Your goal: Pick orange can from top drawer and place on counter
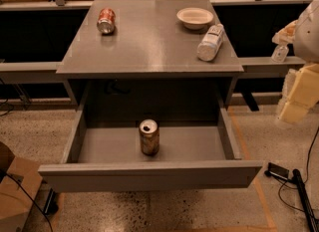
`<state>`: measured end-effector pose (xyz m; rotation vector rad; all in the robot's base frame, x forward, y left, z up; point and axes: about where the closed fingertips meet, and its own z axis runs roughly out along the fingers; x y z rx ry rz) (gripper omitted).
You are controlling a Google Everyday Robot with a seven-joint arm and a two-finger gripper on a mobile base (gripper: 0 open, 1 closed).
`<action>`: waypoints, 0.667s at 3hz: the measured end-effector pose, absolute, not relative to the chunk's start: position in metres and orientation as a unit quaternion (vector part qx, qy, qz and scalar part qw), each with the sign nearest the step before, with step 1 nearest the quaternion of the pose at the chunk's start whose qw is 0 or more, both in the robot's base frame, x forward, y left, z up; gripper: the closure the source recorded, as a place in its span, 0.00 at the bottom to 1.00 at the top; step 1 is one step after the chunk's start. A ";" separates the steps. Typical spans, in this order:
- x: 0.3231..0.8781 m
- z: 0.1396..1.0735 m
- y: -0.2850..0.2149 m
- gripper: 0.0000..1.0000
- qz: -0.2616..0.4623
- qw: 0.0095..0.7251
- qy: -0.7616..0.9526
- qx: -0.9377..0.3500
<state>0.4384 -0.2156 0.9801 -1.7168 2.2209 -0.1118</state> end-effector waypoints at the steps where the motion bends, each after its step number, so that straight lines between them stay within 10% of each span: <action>1: 0.438 0.980 -0.216 0.00 -0.039 0.165 0.780 -0.603; 2: 0.450 0.962 -0.214 0.00 -0.011 0.192 0.778 -0.598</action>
Offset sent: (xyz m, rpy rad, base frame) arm 0.0346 0.0028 -0.0550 0.2206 -0.0036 0.0143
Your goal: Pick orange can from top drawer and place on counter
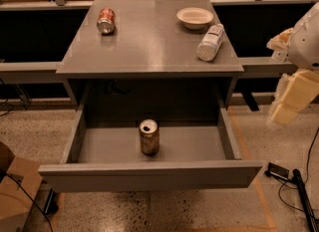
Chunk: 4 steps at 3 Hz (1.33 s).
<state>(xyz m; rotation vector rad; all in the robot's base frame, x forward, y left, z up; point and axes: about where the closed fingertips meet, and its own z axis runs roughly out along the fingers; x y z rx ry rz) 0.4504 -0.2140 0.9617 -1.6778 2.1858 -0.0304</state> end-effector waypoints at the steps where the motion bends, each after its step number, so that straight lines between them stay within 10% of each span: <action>1: 0.474 0.916 -0.210 0.00 0.047 0.231 0.778 -0.583; 4: 0.491 0.866 -0.171 0.00 0.134 0.275 0.773 -0.556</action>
Offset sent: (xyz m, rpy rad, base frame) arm 0.0250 0.0040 -0.0481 0.1514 0.0079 0.0005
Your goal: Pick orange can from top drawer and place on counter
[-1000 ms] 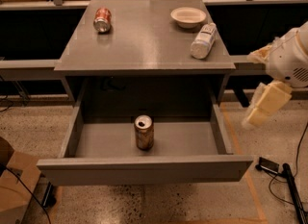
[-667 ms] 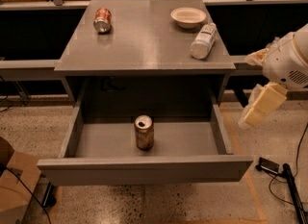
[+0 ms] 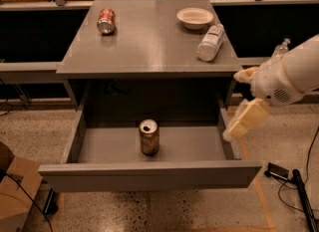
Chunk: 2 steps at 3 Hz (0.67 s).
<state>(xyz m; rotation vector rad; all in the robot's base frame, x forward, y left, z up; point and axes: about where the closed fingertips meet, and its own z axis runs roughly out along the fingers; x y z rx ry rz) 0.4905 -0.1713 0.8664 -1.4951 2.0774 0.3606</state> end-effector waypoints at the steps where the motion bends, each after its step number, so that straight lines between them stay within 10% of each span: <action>1: 0.512 0.827 -0.131 0.00 0.200 0.312 0.761 -0.532; 2: 0.532 0.782 -0.089 0.00 0.260 0.338 0.753 -0.502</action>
Offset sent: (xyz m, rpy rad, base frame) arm 0.0712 0.1285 -0.1390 0.4788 0.0704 -0.0423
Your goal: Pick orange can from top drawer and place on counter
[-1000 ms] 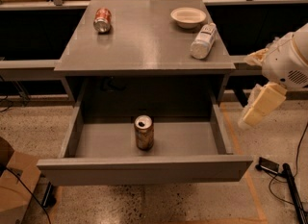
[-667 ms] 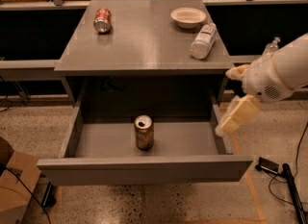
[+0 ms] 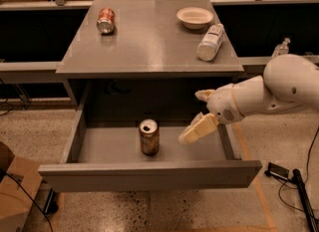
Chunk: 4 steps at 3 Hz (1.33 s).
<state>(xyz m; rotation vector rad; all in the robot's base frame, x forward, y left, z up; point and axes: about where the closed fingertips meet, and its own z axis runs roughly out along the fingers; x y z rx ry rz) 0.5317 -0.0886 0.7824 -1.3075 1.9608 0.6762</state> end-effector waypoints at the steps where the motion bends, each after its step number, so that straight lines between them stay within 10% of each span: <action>1: 0.545 0.739 -0.052 0.00 0.291 0.347 0.755 -0.474; 3: 0.561 0.665 0.007 0.00 0.328 0.334 0.780 -0.415; 4: 0.567 0.655 0.038 0.18 0.359 0.328 0.776 -0.402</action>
Offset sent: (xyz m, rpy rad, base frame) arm 0.0280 0.0941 -0.1203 0.1635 0.1172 -0.1274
